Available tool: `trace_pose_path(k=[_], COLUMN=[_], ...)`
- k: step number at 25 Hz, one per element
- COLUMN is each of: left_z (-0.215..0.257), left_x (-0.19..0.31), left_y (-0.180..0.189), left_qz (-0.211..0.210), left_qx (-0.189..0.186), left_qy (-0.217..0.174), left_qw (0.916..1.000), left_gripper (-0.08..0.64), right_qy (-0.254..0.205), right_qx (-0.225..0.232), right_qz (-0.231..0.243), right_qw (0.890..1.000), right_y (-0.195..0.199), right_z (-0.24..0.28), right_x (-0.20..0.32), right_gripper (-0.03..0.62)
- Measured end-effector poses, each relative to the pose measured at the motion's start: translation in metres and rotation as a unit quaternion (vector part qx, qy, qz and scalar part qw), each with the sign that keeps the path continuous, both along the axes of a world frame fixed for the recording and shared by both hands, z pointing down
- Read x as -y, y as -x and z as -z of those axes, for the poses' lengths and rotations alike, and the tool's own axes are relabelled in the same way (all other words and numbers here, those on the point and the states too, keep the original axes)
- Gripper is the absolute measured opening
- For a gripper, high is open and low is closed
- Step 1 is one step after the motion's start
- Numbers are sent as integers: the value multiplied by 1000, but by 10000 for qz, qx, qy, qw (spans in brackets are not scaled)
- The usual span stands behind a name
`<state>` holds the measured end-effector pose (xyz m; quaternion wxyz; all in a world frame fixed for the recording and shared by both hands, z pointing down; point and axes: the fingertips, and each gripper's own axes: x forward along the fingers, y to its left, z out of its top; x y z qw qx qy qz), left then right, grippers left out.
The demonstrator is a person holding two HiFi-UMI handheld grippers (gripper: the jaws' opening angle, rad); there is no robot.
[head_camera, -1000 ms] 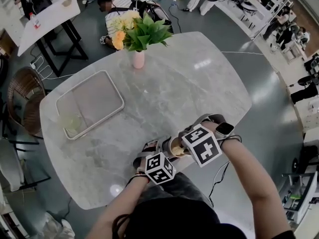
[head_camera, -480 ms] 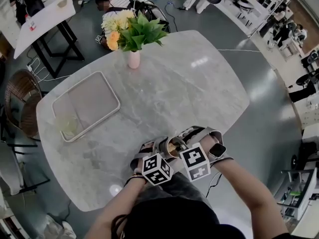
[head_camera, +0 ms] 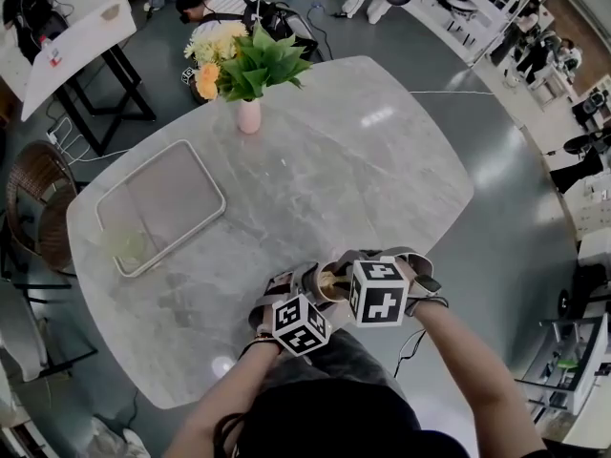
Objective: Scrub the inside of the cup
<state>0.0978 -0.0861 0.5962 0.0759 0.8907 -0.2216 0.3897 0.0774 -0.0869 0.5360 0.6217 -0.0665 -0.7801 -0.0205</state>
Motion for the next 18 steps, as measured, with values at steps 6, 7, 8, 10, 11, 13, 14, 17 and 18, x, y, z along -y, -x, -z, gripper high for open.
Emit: trace_pose_path(k=[6,7,8,10,11,13,14,17,18], left_z=[-1,-1,-1,-2,-2,-3,-4,-5,-5], left_x=[0,0,1,2,1,-1,-3,-5,-4], left_y=[2,2,2,2,3,2,2,1,1], left_qz=[-11,-11,-8,-13,-23,-47,-68,-105,-105], left_qx=[-22,-21,-15,33,73,131,148,174,176], left_qy=[11,5,-5,-27,-38,-32,-23,-8,-2], left_qw=[10000,10000,10000,10000,10000,9999,9999,9998,9998], left_gripper=[405,405,405,405,405,405,405,405,405], right_qy=[-2174,-2089,-1908,-1262,-796,142,496,884,787], right_qx=[-561,-614,-638,-623,-580,-426,-332,13,145], right_qz=[1800,1775,1642,1148,800,74,-215,-764,-852], right_qw=[9577,9597,9657,9834,9919,9990,9980,9932,9931], right_y=[1,1,2,2,2,4,4,4,3], right_z=[-18,-22,-25,-27,-26,-21,-17,-3,1], right_x=[13,12,10,6,1,-9,-13,-14,-11], right_gripper=[60,60,58,60,60,60,60,60,60])
